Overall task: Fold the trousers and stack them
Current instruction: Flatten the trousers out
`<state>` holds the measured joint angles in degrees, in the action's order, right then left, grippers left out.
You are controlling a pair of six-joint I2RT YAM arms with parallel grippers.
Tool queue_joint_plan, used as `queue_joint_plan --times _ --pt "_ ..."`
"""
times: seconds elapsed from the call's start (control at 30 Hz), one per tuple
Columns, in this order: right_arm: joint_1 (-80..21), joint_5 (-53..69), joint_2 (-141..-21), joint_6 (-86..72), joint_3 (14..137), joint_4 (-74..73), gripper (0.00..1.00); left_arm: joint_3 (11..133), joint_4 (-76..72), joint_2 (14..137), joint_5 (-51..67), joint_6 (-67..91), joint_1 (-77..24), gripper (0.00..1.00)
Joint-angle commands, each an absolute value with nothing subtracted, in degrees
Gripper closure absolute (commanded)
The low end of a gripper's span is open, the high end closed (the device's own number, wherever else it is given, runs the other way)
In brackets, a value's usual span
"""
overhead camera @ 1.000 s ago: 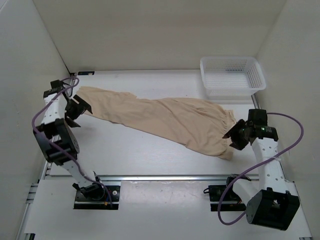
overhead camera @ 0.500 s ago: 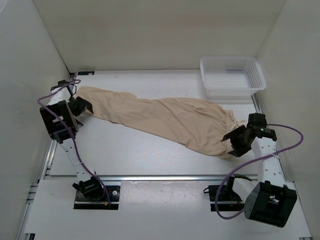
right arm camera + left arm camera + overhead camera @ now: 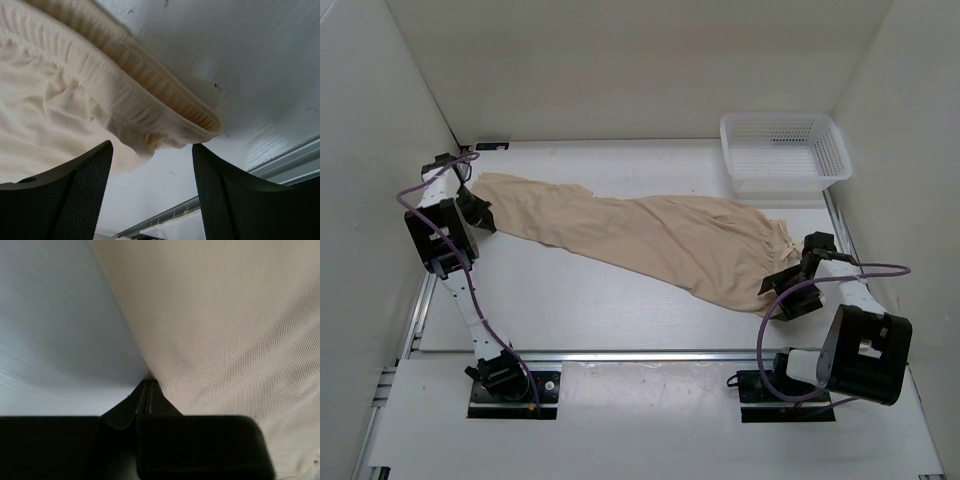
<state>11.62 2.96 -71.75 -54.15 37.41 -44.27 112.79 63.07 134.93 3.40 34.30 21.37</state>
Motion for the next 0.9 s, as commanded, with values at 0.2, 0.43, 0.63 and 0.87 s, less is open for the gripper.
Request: queue_joint_plan --times 0.2,0.43,0.63,0.87 --pt "7.13 -3.49 -77.7 -60.29 37.16 -34.37 0.53 119.09 63.54 135.97 1.93 34.1 21.71 0.9" --pt "4.31 -11.24 -81.12 -58.1 48.58 -39.19 1.0 122.17 65.74 133.34 2.01 33.49 23.03 0.9" --pt "4.31 -13.1 -81.12 -53.62 57.99 -40.43 1.0 128.13 65.74 130.34 2.02 32.88 23.03 0.9" --pt "4.31 -12.31 -82.44 -50.71 63.64 -42.98 1.0 125.61 66.45 129.73 2.38 30.86 23.55 0.26"
